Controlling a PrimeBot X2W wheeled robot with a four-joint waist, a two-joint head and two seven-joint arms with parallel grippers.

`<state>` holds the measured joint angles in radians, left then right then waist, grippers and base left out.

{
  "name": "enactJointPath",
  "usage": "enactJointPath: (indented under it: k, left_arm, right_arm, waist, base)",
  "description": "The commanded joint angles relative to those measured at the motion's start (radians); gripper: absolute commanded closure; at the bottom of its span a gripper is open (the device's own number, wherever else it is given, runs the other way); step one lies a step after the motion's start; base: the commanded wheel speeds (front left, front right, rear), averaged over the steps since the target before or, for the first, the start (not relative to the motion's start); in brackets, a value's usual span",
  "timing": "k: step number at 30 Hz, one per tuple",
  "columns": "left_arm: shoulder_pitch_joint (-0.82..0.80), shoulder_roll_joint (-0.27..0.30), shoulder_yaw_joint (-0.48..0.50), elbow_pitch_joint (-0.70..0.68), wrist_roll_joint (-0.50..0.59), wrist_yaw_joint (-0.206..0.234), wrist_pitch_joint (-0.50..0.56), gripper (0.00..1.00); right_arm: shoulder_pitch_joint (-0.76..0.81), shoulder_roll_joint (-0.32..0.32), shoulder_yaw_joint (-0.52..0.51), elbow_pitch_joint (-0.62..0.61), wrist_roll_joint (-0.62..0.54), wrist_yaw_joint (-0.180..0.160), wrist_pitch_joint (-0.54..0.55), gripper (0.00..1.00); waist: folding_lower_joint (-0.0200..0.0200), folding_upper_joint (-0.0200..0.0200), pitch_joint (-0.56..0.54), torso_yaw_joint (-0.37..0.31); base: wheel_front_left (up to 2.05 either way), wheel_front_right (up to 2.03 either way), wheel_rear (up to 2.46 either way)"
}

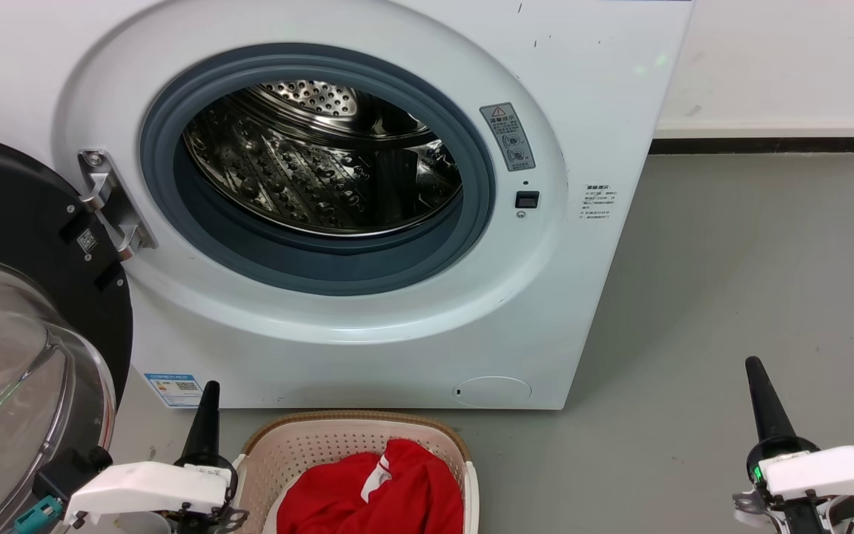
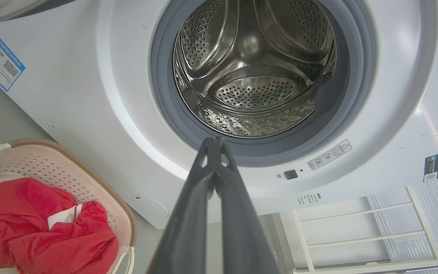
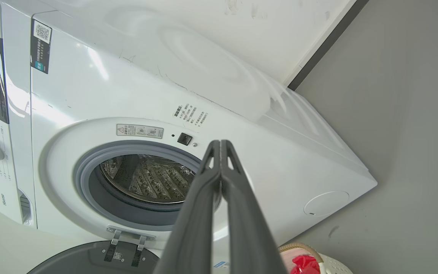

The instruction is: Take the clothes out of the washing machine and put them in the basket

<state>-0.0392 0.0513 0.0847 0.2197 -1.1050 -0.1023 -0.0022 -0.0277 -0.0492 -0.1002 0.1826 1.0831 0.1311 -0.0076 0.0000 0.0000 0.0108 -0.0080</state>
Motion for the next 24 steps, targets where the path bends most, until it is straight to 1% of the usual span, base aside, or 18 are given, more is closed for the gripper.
enactJointPath:
  k: [1,24]
  left_arm:
    - [-0.021,0.0,0.006,-0.004,-0.026,-0.006,0.007,1.0]
    - [-0.049,-0.001,0.018,0.011,-0.256,-0.018,0.06,1.0]
  right_arm:
    - [-0.028,-0.007,-0.002,-0.002,0.029,0.0,0.005,1.0]
    - [-0.057,-0.007,-0.006,0.029,0.27,0.0,0.06,1.0]
  waist:
    - [0.0,0.0,0.0,0.0]
    - [0.0,0.0,-0.003,0.003]
  base:
    - [0.0,0.0,0.0]
    - [0.0,0.0,0.0]
